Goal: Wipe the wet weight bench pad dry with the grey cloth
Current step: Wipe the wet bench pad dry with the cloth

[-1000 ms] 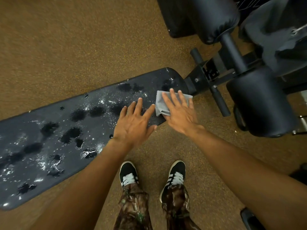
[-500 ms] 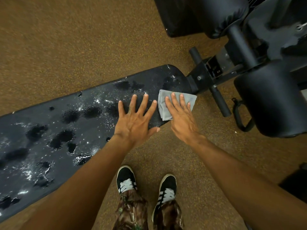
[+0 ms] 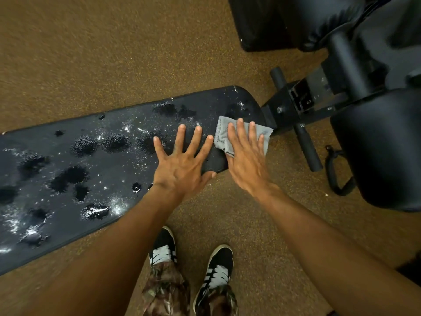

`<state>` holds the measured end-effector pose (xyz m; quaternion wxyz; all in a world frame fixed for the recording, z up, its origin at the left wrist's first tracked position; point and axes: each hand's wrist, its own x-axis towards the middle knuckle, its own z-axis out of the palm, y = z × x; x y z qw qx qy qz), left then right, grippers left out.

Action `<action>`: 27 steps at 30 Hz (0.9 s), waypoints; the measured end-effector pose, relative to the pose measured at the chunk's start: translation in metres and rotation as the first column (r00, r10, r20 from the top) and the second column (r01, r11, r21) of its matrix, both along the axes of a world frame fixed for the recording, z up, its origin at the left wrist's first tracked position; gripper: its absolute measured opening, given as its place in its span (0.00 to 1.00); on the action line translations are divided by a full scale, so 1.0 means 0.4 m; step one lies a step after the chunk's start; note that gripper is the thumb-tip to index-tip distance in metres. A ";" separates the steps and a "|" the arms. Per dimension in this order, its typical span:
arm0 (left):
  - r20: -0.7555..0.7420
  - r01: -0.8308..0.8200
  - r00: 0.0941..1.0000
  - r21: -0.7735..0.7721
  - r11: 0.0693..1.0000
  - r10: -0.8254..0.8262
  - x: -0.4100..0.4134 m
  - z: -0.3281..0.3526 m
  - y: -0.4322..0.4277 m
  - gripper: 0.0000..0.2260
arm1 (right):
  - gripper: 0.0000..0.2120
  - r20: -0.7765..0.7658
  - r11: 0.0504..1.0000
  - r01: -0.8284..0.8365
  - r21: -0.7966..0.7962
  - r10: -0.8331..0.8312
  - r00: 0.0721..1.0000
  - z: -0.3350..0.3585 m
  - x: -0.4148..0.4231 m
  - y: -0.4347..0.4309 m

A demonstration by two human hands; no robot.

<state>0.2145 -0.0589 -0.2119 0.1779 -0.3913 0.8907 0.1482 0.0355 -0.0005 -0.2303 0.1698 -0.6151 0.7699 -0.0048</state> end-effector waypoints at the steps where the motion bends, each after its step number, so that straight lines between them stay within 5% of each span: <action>1: -0.002 -0.003 1.000 0.004 1.000 0.003 -0.001 0.000 -0.001 0.37 | 0.31 0.013 1.000 0.003 -0.019 -0.003 1.000 -0.001 -0.003 -0.005; 10: -0.028 -0.024 0.999 -0.004 1.000 0.024 -0.001 -0.007 0.001 0.37 | 0.32 0.034 0.984 0.133 -0.120 -0.130 0.991 0.009 -0.054 -0.158; 17: -0.025 -0.024 0.999 -0.002 1.000 0.023 -0.003 -0.005 0.000 0.37 | 0.30 -0.010 0.997 0.002 -0.081 -0.002 1.000 0.016 -0.087 -0.267; 23: -0.035 -0.030 0.999 -0.027 0.999 0.029 0.000 -0.013 0.004 0.37 | 0.29 0.086 0.967 -0.189 -0.172 0.206 0.975 0.024 -0.069 -0.100; 27: -0.026 -0.027 0.999 -0.029 0.999 0.026 0.001 -0.011 0.005 0.37 | 0.38 0.033 0.951 -0.278 -0.134 0.284 0.958 0.023 -0.091 0.069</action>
